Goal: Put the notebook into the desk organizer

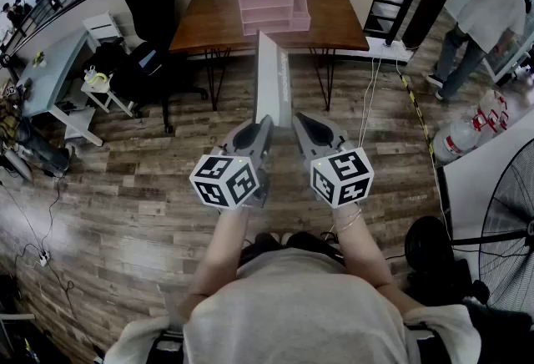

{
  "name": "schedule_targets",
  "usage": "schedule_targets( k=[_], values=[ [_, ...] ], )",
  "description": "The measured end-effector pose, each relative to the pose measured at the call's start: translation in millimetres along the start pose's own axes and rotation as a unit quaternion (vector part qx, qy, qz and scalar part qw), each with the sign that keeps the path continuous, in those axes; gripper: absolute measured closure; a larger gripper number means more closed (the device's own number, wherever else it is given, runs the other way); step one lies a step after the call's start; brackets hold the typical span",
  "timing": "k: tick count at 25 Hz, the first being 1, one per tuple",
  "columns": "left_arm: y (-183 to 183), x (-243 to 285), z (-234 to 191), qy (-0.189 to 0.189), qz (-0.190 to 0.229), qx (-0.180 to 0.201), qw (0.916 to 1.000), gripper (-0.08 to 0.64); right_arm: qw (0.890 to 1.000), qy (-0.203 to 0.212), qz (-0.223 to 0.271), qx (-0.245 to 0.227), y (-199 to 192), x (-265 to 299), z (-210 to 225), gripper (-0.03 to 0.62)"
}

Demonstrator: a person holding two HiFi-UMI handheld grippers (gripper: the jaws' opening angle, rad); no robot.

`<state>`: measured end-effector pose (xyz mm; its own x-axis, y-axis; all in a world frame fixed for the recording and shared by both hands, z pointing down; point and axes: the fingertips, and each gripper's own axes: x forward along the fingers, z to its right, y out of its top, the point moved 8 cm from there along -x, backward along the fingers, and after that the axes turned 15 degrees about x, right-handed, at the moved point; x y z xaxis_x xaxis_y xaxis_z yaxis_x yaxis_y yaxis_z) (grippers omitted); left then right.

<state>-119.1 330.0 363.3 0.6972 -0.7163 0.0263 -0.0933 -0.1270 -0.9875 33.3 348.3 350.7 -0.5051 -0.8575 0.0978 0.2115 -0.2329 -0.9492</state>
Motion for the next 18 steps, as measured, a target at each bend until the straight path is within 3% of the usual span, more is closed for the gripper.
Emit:
schedule_targets(
  k=[18],
  values=[
    [0.6, 25.7, 4.8, 0.010, 0.008, -0.002, 0.9999, 0.537, 1.000, 0.013, 0.017, 0.013, 14.8, 3.3, 25.5, 0.583]
  ],
)
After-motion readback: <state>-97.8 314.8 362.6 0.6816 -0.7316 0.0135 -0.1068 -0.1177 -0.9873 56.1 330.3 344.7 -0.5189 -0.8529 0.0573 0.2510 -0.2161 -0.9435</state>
